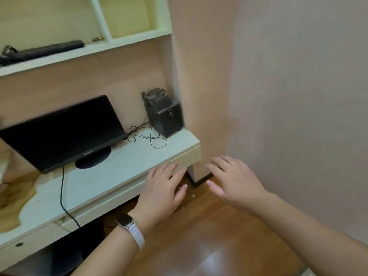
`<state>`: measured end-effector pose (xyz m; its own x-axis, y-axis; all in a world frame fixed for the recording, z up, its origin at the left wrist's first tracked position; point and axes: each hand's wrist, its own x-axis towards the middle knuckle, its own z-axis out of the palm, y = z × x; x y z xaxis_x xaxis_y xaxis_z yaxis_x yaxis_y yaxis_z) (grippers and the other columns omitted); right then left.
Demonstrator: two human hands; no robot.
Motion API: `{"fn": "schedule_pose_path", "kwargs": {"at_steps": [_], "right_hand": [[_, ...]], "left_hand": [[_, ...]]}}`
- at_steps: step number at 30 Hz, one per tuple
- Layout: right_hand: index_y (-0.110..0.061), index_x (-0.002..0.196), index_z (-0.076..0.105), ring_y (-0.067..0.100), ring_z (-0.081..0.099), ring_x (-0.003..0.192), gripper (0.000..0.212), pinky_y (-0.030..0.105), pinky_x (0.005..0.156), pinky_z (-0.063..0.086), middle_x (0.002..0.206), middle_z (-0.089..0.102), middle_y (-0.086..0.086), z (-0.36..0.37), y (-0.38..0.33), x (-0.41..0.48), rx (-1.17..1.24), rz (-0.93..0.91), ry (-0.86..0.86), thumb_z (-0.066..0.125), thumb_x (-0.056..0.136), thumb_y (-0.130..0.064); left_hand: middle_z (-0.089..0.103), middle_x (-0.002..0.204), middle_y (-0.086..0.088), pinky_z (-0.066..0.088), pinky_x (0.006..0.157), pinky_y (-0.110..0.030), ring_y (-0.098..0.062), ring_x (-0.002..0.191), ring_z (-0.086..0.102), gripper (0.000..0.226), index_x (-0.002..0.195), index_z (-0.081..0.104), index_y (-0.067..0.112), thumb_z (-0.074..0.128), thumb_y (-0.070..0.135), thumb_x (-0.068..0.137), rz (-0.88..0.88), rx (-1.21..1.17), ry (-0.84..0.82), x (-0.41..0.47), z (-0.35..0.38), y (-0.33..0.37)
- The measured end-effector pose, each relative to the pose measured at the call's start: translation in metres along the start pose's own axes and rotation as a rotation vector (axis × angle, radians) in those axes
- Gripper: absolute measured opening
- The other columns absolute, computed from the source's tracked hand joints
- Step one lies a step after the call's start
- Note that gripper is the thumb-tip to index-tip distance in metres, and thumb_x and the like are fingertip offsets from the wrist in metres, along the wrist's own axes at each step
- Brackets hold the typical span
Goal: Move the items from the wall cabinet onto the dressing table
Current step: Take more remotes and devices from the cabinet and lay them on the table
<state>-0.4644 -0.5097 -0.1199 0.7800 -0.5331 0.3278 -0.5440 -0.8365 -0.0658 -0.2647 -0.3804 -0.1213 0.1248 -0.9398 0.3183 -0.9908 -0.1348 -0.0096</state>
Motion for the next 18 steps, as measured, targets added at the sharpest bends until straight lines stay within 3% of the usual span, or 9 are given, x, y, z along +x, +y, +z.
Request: {"fn": "schedule_pose_path", "kwargs": {"at_steps": [11,18], "right_hand": [[-0.017,0.123,0.062,0.03,0.055,0.118,0.05,0.042,0.095,0.045,0.126,0.061,0.007,-0.011,0.043,0.11,0.013,-0.161,0.063,0.042,0.09,-0.049],[-0.02,0.125,0.061,0.025,0.054,0.118,0.05,0.038,0.096,0.044,0.128,0.061,0.003,0.0,0.041,0.181,-0.018,-0.177,0.073,0.042,0.091,-0.05]], "left_hand": [[0.058,0.135,-0.003,0.039,0.108,-0.047,-0.025,0.129,0.05,0.046,0.132,0.058,0.024,0.05,0.045,0.092,-0.101,0.095,0.097,0.078,-0.022,-0.038],[0.057,0.137,0.0,0.032,0.111,-0.042,-0.021,0.13,0.048,0.047,0.134,0.055,0.027,0.046,0.048,0.093,-0.116,0.1,0.134,0.121,-0.011,-0.094]]}}
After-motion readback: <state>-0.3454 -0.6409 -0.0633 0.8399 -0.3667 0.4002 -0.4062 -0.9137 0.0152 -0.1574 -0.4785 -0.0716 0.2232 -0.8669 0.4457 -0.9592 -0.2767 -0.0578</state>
